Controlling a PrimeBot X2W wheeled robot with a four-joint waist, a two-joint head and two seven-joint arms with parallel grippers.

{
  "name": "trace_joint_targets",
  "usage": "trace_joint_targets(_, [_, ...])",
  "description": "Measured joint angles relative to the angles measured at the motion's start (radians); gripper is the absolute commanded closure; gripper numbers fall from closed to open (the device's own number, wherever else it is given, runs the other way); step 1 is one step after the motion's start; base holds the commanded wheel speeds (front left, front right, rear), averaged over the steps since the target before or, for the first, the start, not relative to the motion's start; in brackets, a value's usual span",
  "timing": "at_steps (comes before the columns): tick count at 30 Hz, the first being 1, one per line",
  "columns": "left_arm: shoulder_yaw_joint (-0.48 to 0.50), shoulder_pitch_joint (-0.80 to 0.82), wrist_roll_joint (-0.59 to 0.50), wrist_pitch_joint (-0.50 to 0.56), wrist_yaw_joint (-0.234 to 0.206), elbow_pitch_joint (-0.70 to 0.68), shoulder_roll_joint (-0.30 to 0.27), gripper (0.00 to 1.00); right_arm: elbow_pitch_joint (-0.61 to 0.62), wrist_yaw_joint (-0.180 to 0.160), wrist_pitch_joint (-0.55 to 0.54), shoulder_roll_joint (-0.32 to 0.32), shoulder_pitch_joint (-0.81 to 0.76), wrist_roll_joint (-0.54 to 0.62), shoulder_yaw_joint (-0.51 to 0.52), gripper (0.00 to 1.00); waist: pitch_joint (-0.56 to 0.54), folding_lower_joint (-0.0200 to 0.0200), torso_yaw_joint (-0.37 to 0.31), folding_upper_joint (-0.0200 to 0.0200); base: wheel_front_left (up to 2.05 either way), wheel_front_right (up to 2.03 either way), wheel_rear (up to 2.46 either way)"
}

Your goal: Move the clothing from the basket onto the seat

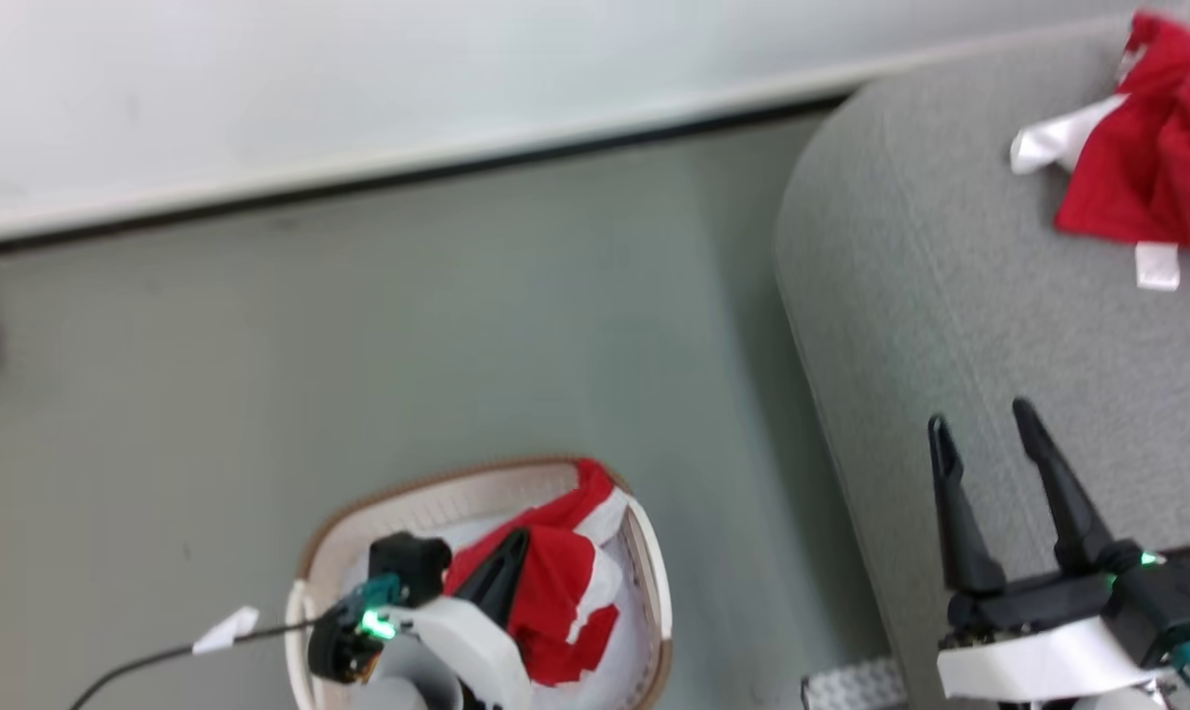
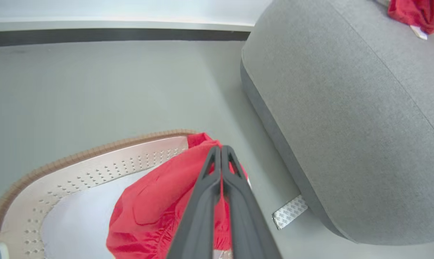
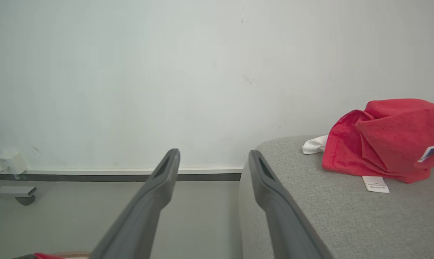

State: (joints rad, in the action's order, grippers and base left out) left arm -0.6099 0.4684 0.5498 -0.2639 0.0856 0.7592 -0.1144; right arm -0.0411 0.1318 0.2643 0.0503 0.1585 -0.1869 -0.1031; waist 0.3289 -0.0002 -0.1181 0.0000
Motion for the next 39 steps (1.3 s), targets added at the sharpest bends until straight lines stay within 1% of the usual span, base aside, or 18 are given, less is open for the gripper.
trace_joint_targets(9, [0.047,-0.116,-0.001,0.0,-0.04,-0.19,-0.028,1.0,-0.028,0.0,0.0,0.0,-0.077,-0.007,-0.014,0.0,-0.179,-0.0001,0.034,0.0,0.0,0.0,0.0])
trace_joint_targets(20, [0.076,-0.18,0.01,0.025,-0.109,-0.447,-0.065,1.0,-0.059,0.0,0.0,0.0,-0.149,-0.018,-0.031,0.0,-0.319,-0.0001,0.055,0.0,0.0,0.0,0.0])
trace_joint_targets(27, [0.11,-0.189,0.015,0.062,-0.15,-0.628,-0.113,1.0,-0.076,0.0,0.0,-0.001,-0.184,-0.026,-0.055,0.0,-0.365,0.0,0.061,0.0,0.0,0.0,0.0])
trace_joint_targets(32, [0.136,-0.192,0.016,0.085,-0.189,-0.752,-0.138,1.0,-0.086,0.0,0.0,0.0,-0.208,-0.033,-0.059,0.0,-0.384,0.0,0.065,0.0,0.0,0.0,0.0])
trace_joint_targets(35, [0.151,-0.194,0.016,0.099,-0.211,-0.807,-0.153,1.0,-0.087,0.0,0.0,-0.001,-0.213,-0.036,-0.06,0.0,-0.389,0.0001,0.067,0.0,0.0,0.0,0.0])
trace_joint_targets(39, [0.149,-0.206,0.015,0.122,-0.225,-0.856,-0.159,1.0,-0.091,0.0,0.0,0.0,-0.223,-0.039,-0.06,0.0,-0.397,0.0001,0.068,0.0,0.0,0.0,0.0])
